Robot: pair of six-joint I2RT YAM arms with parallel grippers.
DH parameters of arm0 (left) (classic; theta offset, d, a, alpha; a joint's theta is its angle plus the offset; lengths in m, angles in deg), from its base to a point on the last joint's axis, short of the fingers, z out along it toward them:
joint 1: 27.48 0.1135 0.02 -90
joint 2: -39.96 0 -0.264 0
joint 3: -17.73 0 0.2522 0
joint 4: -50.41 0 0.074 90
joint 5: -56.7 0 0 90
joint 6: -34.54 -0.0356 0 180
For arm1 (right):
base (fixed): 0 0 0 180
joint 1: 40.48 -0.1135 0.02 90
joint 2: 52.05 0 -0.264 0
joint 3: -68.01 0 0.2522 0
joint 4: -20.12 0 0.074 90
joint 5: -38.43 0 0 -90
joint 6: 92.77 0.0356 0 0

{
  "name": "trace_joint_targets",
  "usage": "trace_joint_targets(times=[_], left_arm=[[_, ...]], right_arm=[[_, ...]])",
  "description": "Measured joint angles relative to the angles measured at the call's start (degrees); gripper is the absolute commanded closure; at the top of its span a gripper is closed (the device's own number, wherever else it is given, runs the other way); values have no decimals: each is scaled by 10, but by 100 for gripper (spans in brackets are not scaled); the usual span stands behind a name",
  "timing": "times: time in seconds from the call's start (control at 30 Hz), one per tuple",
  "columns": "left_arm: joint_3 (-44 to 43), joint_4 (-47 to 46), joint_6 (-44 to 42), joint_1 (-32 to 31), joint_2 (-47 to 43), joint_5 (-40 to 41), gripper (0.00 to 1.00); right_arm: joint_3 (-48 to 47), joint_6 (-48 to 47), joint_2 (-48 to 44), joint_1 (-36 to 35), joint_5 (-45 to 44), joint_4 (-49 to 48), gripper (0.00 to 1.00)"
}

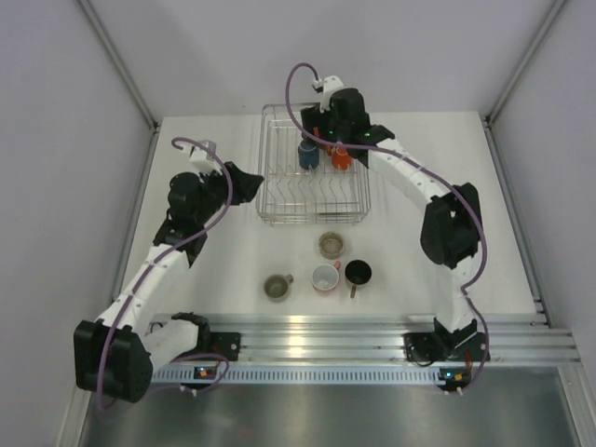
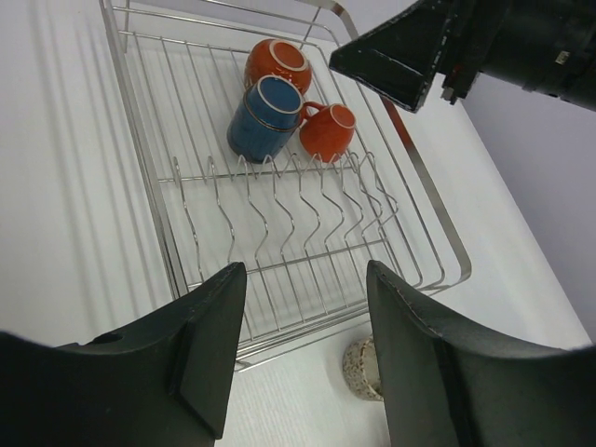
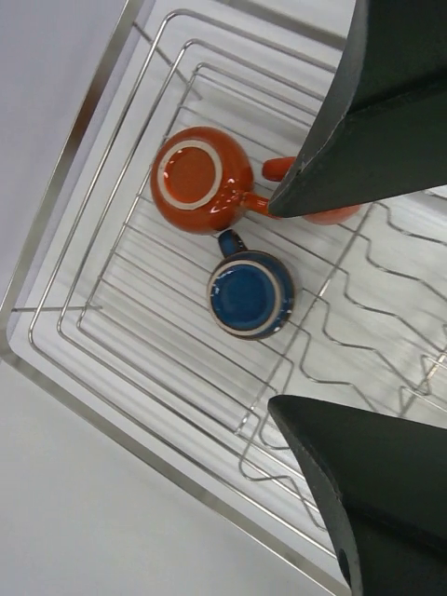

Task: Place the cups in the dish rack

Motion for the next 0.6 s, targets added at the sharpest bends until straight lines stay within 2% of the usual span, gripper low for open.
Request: trace_joint_targets(times=[0.13, 0.33, 0.43, 0.6], left_arm=[[14, 7, 0, 0, -31, -18, 42], [65, 24, 0, -22, -93, -35, 42], [80, 45, -5, -84, -116, -8, 42], [80, 63, -14, -247, -107, 68, 42]], right_arm=[[108, 2, -108, 0, -14, -11, 18], [276, 3, -338, 0, -51, -29, 16], [344, 4, -447, 0, -77, -28, 15], [431, 12, -560, 10, -104, -28, 15]])
